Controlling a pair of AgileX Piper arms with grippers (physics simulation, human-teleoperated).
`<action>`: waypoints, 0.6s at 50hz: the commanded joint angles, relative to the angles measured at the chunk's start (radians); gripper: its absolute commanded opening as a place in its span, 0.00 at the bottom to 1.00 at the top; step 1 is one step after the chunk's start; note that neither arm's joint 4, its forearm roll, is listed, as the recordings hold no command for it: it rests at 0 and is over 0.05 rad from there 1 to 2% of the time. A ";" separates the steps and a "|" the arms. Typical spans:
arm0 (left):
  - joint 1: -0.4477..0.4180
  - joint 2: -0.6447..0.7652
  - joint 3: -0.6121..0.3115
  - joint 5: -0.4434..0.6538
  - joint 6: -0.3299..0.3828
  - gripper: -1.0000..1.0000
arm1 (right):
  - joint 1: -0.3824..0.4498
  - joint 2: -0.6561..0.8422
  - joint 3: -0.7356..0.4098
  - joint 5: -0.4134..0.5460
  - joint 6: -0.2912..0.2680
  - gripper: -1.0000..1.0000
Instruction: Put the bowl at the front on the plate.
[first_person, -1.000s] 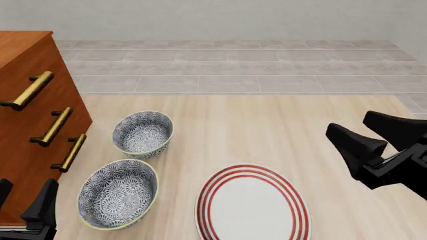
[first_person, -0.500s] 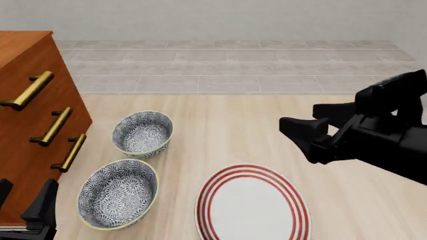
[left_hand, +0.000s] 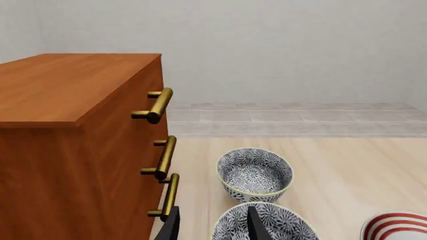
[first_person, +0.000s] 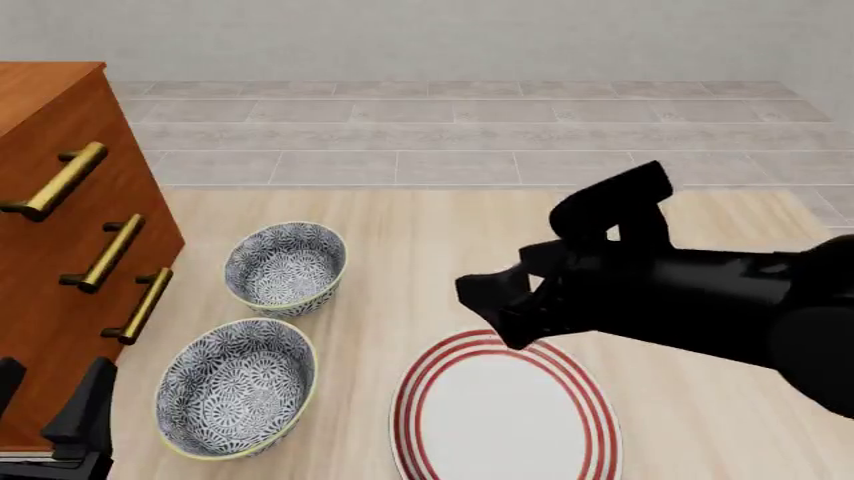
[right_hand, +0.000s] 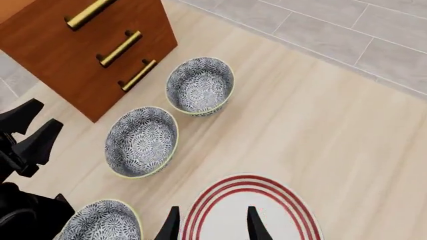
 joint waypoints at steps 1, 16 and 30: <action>0.000 0.000 0.000 0.000 0.000 1.00 | 0.060 0.111 -0.001 -0.058 0.030 1.00; 0.000 0.000 0.000 0.000 0.000 1.00 | 0.185 0.226 -0.039 -0.116 0.074 1.00; 0.000 0.000 0.000 0.000 0.000 1.00 | 0.295 0.291 -0.052 -0.150 0.113 1.00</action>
